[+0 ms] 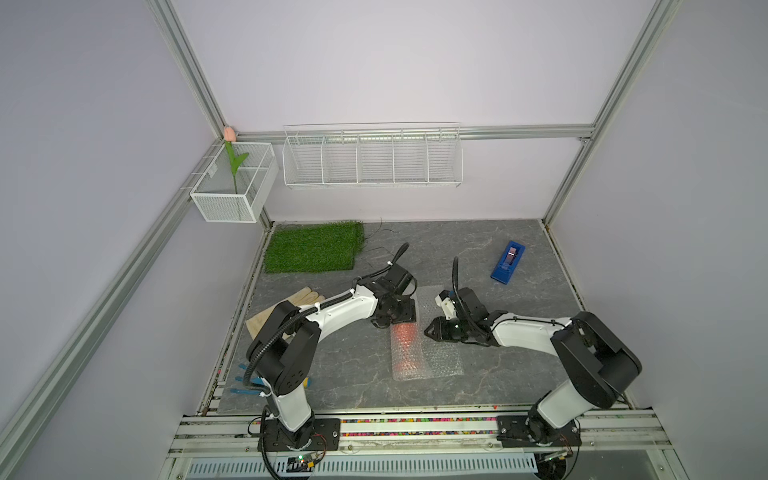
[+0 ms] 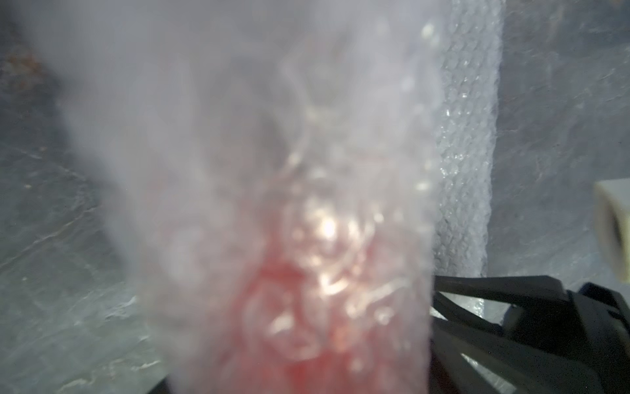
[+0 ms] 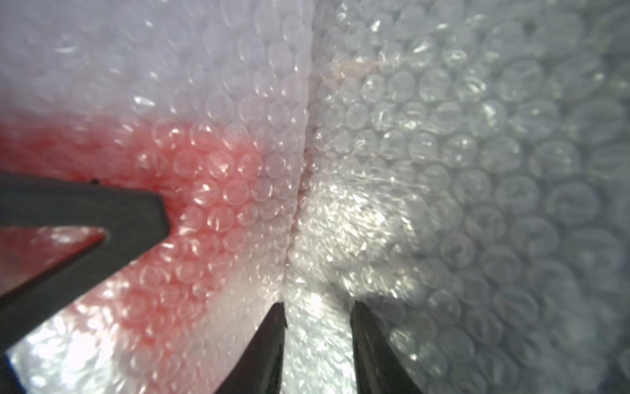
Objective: Wrap wine glasses in bubble wrap
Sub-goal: Wrap the wine glass in bubble wrap.
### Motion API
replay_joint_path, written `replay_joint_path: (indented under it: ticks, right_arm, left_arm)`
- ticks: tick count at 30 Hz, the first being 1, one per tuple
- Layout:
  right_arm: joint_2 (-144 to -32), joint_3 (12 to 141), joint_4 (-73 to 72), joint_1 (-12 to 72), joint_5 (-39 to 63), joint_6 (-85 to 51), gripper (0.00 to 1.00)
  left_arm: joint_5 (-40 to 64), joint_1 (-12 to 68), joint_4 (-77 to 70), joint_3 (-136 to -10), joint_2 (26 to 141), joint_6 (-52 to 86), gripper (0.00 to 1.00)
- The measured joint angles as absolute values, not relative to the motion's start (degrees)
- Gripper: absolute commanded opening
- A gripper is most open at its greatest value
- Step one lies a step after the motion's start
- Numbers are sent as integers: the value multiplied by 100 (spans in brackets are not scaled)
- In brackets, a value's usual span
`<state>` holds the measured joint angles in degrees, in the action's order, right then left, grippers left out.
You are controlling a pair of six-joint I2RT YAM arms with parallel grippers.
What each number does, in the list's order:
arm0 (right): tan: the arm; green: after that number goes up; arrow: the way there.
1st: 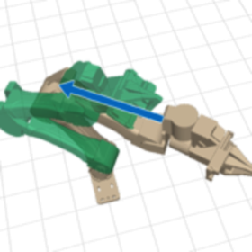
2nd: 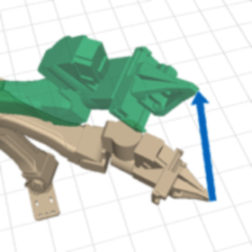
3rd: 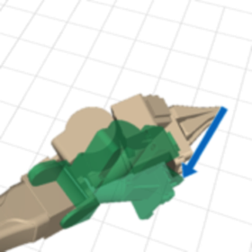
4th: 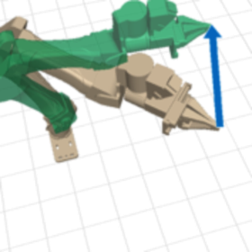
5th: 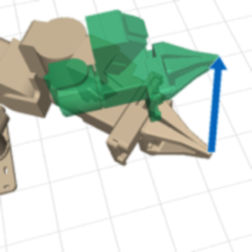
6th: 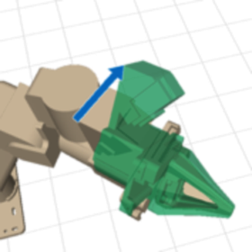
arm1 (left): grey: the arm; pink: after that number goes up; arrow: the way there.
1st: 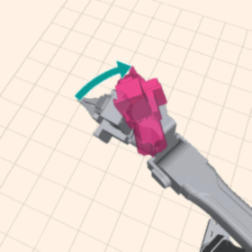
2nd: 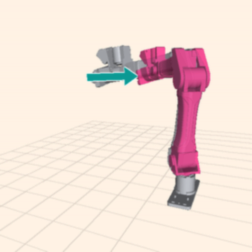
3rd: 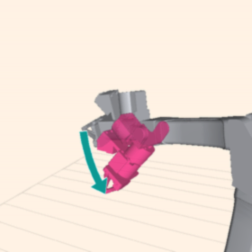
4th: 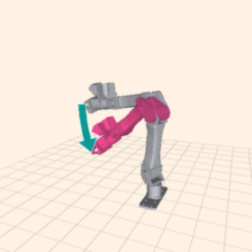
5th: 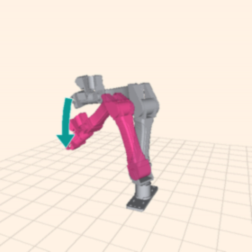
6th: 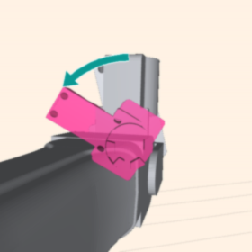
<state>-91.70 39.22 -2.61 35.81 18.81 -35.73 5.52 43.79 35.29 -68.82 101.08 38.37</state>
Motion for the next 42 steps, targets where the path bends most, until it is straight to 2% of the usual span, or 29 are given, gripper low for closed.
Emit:
replay_joint_path:
  ticks: [8, 24, 28, 34, 42]
  right_arm:
    - [-8989, 3922, 80, 3481, 1767, -3509, 37]
    - [-8493, 3671, 257, 3188, 1826, -3653, 43]
    - [-8490, 3533, 209, 3114, 1938, -3850, 45]
    - [-8523, 3312, -187, 3079, 2209, -4217, 47]
    - [-8849, 3249, -965, 3079, 2611, -4674, 50]
  left_arm:
    - [-40, 4486, 4624, -7627, 10477, 3658, 68]
    - [-1361, 5146, 6858, -9767, 11955, 3566, 69]
    - [-1605, 5290, 7260, -10189, 12302, 3662, 74]
    - [-1658, 5369, 7352, -10269, 12407, 3795, 89]
    - [-1310, 5360, 6945, -9804, 12195, 3839, 95]
